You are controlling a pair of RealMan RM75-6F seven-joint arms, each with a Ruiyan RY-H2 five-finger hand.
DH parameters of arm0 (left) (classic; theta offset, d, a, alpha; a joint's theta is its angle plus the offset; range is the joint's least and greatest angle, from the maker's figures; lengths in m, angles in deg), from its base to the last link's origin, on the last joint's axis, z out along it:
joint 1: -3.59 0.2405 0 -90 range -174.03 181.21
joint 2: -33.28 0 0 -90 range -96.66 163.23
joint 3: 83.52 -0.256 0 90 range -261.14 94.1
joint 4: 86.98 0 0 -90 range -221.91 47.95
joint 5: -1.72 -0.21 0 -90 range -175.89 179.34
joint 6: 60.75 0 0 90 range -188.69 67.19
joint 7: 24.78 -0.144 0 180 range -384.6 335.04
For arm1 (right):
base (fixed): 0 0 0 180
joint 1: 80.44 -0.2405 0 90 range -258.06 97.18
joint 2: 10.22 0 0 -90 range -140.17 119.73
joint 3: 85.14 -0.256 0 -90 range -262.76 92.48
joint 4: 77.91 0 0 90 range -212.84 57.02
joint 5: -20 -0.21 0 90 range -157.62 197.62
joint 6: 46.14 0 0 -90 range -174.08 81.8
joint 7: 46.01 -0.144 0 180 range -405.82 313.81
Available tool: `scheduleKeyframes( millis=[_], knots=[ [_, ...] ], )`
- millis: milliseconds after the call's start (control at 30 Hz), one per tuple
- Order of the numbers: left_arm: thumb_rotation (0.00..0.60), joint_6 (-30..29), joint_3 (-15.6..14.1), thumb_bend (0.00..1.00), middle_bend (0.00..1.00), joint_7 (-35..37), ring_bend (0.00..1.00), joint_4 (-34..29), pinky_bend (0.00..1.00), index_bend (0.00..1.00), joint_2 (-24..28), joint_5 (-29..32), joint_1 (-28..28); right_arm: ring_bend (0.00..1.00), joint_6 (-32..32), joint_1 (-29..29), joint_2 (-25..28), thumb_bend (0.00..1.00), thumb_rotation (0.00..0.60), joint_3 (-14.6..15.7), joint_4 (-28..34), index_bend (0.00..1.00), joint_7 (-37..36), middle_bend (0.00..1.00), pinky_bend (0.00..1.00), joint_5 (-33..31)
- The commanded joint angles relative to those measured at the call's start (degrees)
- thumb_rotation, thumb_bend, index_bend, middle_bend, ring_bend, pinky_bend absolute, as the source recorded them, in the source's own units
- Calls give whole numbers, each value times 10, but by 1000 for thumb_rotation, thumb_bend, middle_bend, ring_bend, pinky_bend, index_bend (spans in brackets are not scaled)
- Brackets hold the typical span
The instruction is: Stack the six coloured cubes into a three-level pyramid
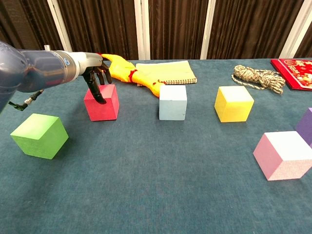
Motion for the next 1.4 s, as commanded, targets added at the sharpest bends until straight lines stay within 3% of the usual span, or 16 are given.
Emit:
scheduleKeyframes(
  millis=[33, 467, 667, 1133, 1400],
  knots=[
    [600, -6, 0, 244, 273, -12, 7, -2, 0, 282, -2, 6, 1, 31, -1, 0, 0, 132, 600, 0, 0, 69, 0, 0, 11, -1],
    [600, 6, 10, 251, 285, -37, 15, 12, 0, 290, -16, 23, 3, 31, -6, -2, 1, 132, 600, 0, 4, 69, 4, 0, 11, -8],
    [600, 10, 15, 384, 320, -27, 33, 18, 0, 329, -18, 3, 8, 31, -3, -2, 0, 132, 600, 0, 3, 69, 2, 0, 11, -5],
    [600, -3, 48, 382, 311, -43, 33, -25, 0, 330, 7, 7, -3, 31, -6, -4, -3, 131, 600, 0, 2, 69, 6, 0, 11, -8],
    [600, -15, 66, 340, 295, -66, 33, -38, 0, 326, 1, 44, -24, 31, -5, -4, -4, 132, 600, 0, 2, 69, 8, 0, 11, -8]
  ],
)
